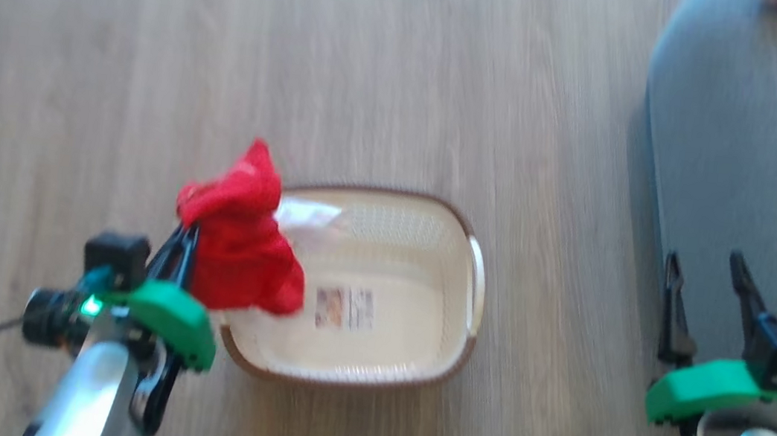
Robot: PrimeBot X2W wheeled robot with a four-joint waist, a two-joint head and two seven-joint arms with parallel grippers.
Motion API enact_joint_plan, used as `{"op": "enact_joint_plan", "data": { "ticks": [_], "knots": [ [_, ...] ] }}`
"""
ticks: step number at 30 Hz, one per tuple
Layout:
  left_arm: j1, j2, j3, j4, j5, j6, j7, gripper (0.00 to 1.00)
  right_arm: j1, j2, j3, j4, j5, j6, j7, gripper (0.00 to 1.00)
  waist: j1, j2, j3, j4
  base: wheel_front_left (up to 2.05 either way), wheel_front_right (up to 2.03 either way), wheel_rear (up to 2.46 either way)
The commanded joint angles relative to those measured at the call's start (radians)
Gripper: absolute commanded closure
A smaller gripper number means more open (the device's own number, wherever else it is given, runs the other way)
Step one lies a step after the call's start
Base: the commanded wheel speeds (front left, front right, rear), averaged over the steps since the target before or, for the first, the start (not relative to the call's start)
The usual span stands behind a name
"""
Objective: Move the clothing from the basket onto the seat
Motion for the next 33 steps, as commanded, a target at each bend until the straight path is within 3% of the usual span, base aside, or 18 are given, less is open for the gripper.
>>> {"op": "enact_joint_plan", "data": {
  "ticks": [1, 14, 33],
  "knots": [
    [0.032, 0.028, 0.05, -0.079, 0.002, 0.01, -0.014, 1.0, 0.017, -0.004, 0.018, -0.022, -0.005, 0.0, -0.007, 0.0, 0.0002, -0.0001, -0.173, 0.089, 0.0, 0.0, 0.0],
    [0.245, 0.027, 0.14, -0.294, 0.015, 0.049, -0.014, 1.0, 0.119, -0.004, 0.02, -0.01, 0.002, 0.0, -0.007, 0.0, 0.0002, -0.0001, -0.302, 0.111, 0.0, 0.0, 0.0],
    [0.263, 0.017, 0.16, -0.307, 0.024, 0.038, -0.014, 1.0, 0.119, -0.004, 0.047, 0.004, 0.003, 0.0, -0.007, 0.0, 0.0002, -0.0001, -0.313, 0.096, 0.0, 0.0, 0.0]
  ]
}}
